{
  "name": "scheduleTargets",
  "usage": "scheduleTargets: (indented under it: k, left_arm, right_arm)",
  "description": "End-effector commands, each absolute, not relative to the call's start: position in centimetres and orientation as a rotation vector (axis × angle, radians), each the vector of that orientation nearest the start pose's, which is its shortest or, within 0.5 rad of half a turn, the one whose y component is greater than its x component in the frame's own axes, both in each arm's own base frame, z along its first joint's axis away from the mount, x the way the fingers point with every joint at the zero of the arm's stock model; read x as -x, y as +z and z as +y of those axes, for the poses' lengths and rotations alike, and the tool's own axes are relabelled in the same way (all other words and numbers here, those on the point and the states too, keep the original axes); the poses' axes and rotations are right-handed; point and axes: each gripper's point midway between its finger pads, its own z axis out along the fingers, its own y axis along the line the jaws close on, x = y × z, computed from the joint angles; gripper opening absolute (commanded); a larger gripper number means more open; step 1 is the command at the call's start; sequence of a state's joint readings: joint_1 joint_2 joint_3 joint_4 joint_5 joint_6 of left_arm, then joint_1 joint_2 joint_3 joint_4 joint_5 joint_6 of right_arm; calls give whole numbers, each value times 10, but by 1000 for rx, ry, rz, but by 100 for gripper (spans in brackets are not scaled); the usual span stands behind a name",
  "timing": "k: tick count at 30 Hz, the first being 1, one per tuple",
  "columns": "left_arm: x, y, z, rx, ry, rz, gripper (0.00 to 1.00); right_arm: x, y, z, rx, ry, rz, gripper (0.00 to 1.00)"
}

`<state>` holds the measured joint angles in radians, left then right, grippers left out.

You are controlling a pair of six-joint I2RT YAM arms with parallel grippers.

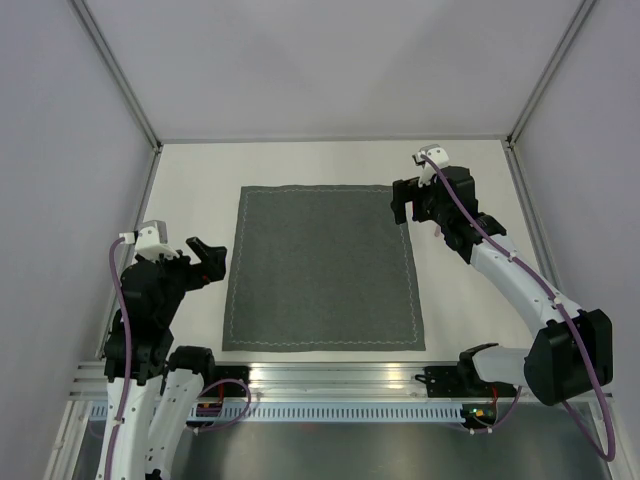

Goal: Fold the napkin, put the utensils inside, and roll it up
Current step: Fold the napkin

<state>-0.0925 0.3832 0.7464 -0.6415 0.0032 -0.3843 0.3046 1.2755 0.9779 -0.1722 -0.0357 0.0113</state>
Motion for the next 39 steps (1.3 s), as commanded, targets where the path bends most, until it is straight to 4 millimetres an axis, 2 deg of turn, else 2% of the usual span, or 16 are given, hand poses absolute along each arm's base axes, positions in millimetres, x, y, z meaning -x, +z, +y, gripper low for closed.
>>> scheduleTargets:
  k: [1,10,13,15,19,20,21,23,25,27,28,30,31,34,35,39]
  left_arm:
    - [-208,253,-39,222,-341,1832,100]
    - [-208,254,-38,227,-336,1829,100]
    - [-208,254,-36,233,-327,1829,100]
    - [-208,255,-35,237,-322,1824,100]
    - [-207,255,-36,237,-325,1822,100]
    - [-207,255,-36,239,-326,1824,100]
    - [-208,254,-31,259,-302,1819,100]
    - [-208,253,-30,263,-297,1824,100]
    - [-208,254,-29,268,-294,1822,100]
    - [-208,254,-28,278,-286,1821,100]
    - [-207,255,-25,290,-276,1814,100]
    - [-206,256,-20,314,-253,1803,100]
    - [-207,259,-17,331,-243,1794,100]
    - [-207,276,-9,362,-214,1751,100]
    - [-208,288,-7,371,-207,1735,100]
    - [-212,319,0,400,-173,1696,100]
  right_arm:
    - [-384,217,121,297,206,1973,98]
    - [-377,211,128,374,240,1980,98]
    - [-376,213,140,393,306,2001,98]
    - [-373,213,157,435,344,2024,94]
    - [-355,207,215,612,375,2060,90]
    - [-340,204,243,723,383,2041,90]
    - [-340,200,255,762,349,2038,89]
    - [-317,195,296,900,388,2006,87]
    - [-310,192,327,983,412,1984,83]
    - [-289,185,363,1065,464,1964,77]
    - [-269,186,386,1117,516,1927,75]
    - [-246,172,409,1184,559,1911,73]
    - [-222,169,428,1242,589,1872,73]
    - [-178,142,459,1369,636,1846,71]
    - [-170,129,469,1397,641,1858,70]
    - [-145,111,497,1464,708,1859,65]
